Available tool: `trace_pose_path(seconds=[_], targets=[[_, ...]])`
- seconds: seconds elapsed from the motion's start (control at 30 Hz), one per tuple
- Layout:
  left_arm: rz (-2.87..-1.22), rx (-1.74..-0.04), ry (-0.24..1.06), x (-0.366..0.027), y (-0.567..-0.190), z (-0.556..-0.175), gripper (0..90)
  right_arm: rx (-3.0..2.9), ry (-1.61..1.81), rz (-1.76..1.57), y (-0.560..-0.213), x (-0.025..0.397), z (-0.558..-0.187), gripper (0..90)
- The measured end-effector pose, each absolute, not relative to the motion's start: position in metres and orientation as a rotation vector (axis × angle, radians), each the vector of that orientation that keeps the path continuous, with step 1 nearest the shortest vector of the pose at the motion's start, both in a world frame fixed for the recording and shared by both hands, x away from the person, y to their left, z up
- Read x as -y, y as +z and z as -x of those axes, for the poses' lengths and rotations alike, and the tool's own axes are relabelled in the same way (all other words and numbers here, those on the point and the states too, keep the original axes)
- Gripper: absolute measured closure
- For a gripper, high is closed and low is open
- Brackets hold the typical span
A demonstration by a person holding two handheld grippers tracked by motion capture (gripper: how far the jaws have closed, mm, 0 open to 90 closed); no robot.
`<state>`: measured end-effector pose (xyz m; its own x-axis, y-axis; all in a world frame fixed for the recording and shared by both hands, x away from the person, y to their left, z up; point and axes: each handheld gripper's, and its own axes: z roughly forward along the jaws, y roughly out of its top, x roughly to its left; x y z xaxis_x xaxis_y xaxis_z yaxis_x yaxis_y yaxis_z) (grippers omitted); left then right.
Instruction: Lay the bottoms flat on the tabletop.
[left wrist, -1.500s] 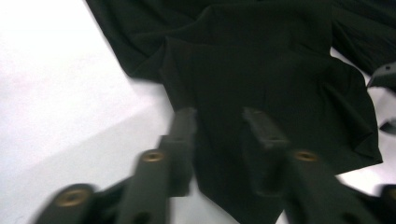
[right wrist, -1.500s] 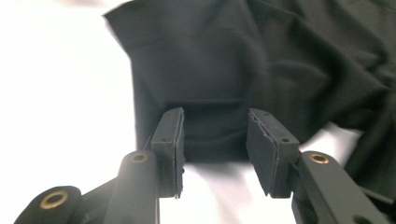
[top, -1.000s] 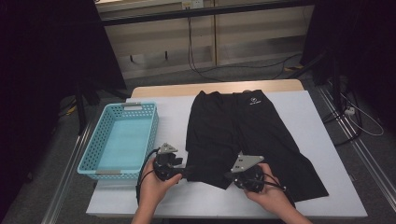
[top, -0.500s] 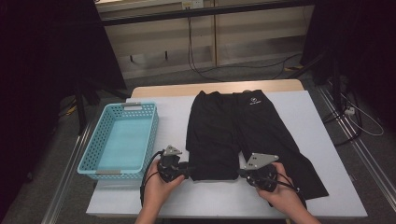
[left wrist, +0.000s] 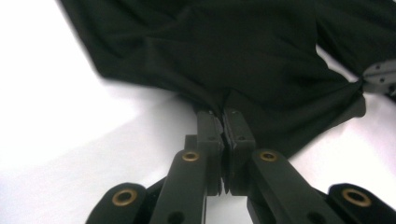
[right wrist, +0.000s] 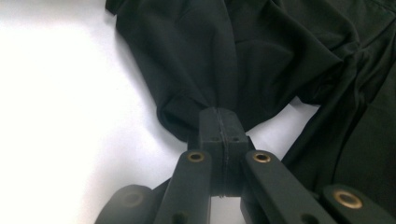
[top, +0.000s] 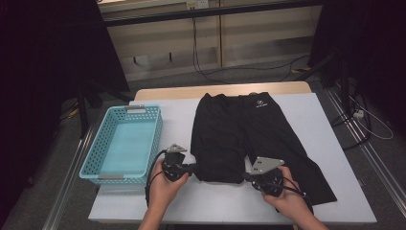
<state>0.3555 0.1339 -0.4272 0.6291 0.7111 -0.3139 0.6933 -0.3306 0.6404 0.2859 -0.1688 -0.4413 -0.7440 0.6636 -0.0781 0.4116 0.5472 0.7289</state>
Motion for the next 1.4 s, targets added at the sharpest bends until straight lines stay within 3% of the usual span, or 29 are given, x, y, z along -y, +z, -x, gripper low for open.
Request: trace_pose_path(seconds=[0.33, 0.43, 0.57, 0.83, 0.9, 1.07, 1.4], targets=[[-2.051, -1.130, -0.012, -0.153, -0.422, -0.350, 84.6, -2.441, 1.025, -0.849, -0.437, 0.174, -0.278, 90.0], [-2.056, -1.147, -0.009, -0.152, -0.425, -0.352, 86.7, -2.442, 1.058, -0.852, -0.439, 0.164, -0.277, 79.7], [-2.046, -1.167, 0.003, -0.154, -0.426, -0.354, 87.2, -2.468, 1.119, -0.831, -0.441, 0.147, -0.277, 72.4], [-2.060, -1.157, 0.010, -0.151, -0.427, -0.354, 89.0, -2.526, 1.122, -0.795, -0.449, 0.125, -0.278, 63.3], [-2.061, -1.162, 0.009, -0.150, -0.427, -0.354, 89.2, -2.533, 1.084, -0.783, -0.453, 0.123, -0.279, 65.4], [-2.069, -1.157, 0.012, -0.149, -0.425, -0.353, 89.6, -2.555, 1.086, -0.791, -0.454, 0.127, -0.281, 90.0], [-2.053, -1.163, 0.022, -0.153, -0.418, -0.350, 90.0, -2.562, 1.091, -0.828, -0.445, 0.147, -0.276, 90.0]])
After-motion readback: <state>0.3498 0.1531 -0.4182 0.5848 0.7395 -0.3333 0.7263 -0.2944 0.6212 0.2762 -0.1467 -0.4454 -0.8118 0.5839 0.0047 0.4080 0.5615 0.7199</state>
